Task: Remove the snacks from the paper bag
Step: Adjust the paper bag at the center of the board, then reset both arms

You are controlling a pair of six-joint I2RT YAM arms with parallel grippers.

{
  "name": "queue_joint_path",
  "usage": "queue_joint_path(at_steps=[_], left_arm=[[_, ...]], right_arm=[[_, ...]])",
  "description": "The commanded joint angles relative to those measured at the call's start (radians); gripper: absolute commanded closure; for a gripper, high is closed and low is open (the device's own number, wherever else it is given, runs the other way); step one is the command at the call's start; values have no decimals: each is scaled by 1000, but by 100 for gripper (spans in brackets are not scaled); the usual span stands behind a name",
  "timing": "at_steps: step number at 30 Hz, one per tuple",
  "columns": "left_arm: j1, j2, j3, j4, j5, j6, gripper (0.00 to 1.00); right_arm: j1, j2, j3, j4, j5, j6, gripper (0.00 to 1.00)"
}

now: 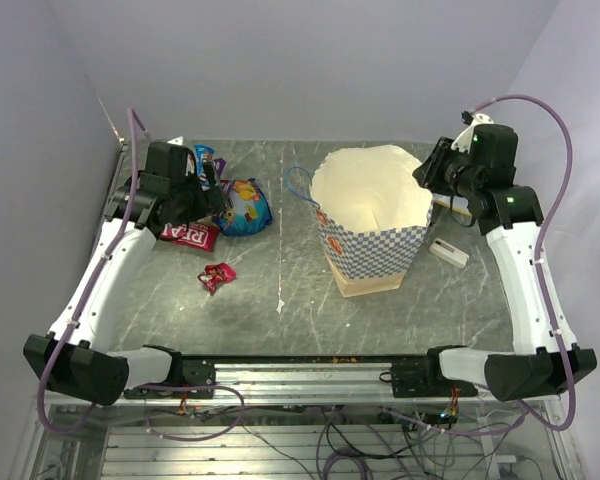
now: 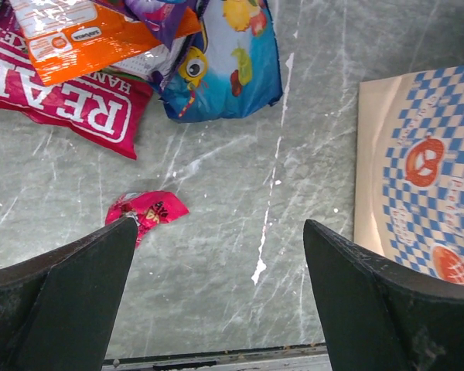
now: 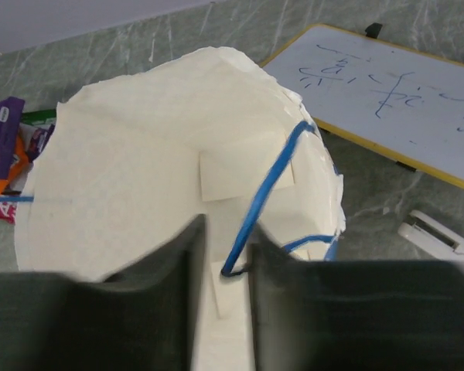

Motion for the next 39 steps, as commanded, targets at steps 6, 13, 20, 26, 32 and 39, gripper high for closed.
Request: queue_joint_path(at_steps=[6,13,20,26,32,39], left_arm=[[-8,-60,109,-26,-11,-4,1],[-8,-102,140,-50,-112,9,1],[-16,-129,300,-4,-33,139,1],[-36,-138,526,105,143,250,1],[-35,-278,495,244,131,286,1],[-36,-357,418,212,-84,198,1]], right_arm=[[-5,-4,224,-229,116,28,0],[-5,-80,239,-276,282,110,0],[-5,-168,218,-139,-78,-53,0],[-5,-142,276,-92,-214,10,0],[-5,-181,312,-156,-133,-3,0],[-5,-268,285,-189,43,-6,0]])
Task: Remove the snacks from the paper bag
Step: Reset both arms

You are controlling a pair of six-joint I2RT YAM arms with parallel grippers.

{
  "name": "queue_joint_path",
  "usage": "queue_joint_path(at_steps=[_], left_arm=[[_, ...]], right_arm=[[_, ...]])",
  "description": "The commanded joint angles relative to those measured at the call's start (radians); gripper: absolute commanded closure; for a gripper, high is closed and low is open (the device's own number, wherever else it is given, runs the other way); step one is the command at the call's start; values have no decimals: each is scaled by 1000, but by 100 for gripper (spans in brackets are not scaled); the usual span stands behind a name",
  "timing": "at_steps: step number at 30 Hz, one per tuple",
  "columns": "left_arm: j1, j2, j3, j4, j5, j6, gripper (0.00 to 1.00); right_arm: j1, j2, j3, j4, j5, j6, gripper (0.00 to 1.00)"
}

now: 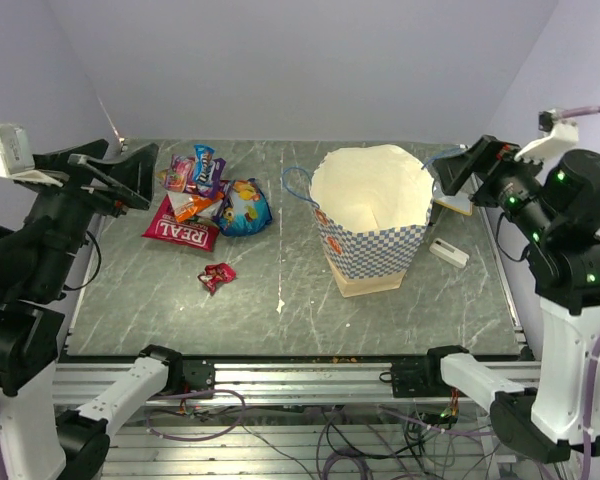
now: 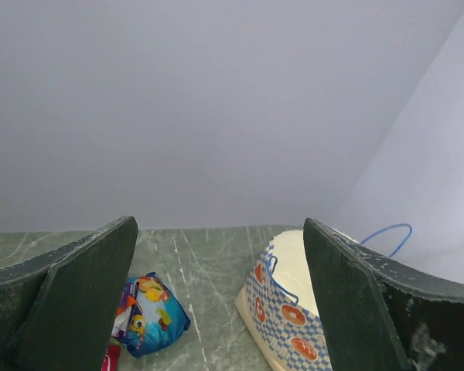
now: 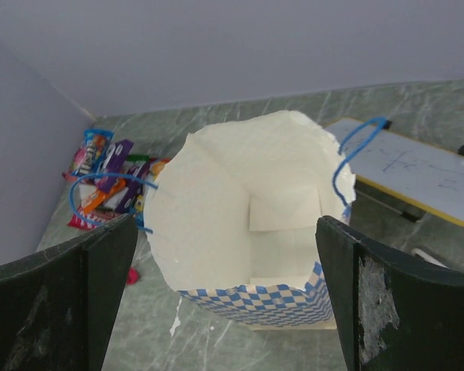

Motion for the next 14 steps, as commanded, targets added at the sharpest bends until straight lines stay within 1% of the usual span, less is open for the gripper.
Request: queue_joint_path(at_steps=[1,6,10,12,14], left_arm=[[-4,31,-17,-23,-153,-37,1],[-4,78,47,-114,-260,-39,1],[-4,60,-5,-80,-274,-42,1],[-4,63,-19,-80,-277,-43,1],[-4,75,-17,-89,-277,-44,1]], right_arm=[[-5,-64,4,-7,112,-12,0],[-5,-62,17,-14,156,-15,0],[-5,-59,23,-11,201,-13,0],[-5,-64,19,2,186,-50,0],[-5,-58,9,9,190,-26,0]])
